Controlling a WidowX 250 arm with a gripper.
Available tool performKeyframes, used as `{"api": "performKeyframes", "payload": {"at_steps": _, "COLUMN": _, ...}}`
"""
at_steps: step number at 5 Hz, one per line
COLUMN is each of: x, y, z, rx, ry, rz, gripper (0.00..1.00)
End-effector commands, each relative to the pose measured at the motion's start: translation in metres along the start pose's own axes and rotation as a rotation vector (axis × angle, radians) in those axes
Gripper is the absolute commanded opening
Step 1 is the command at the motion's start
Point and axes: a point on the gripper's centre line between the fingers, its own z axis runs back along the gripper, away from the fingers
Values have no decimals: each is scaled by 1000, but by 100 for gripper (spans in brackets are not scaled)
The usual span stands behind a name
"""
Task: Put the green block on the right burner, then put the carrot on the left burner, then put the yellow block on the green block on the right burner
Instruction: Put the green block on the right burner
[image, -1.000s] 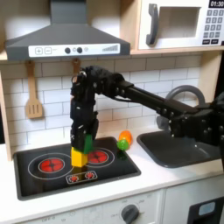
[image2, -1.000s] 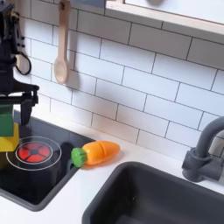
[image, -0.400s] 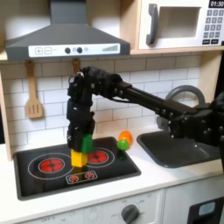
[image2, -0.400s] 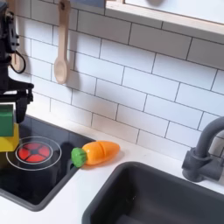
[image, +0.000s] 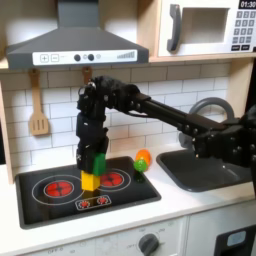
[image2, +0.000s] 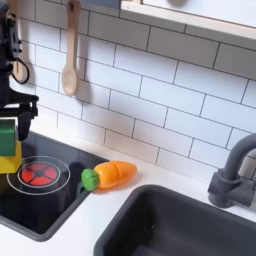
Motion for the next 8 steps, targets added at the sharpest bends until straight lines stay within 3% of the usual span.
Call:
{"api": "performKeyframes", "payload": {"at_steps": 1, "x": -2, "y": -1, "z": 1, "rx": -7, "ry": -8, "rz": -10, "gripper": 100}}
{"api": "performKeyframes", "payload": {"at_steps": 4, "x": -2, "y": -1, "z": -10, "rx": -6, "ry": -8, "rz": -11, "gripper": 100}}
{"api": "performKeyframes", "payload": {"at_steps": 6, "x": -3, "y": 0, "z": -5, "rx": -20, "ry": -35, "rz": -8, "gripper": 100}}
{"api": "performKeyframes", "payload": {"at_steps": 8, "x": -4, "y": -2, "z": -10, "rx": -24, "ry": -18, "rz": -17, "gripper": 100}}
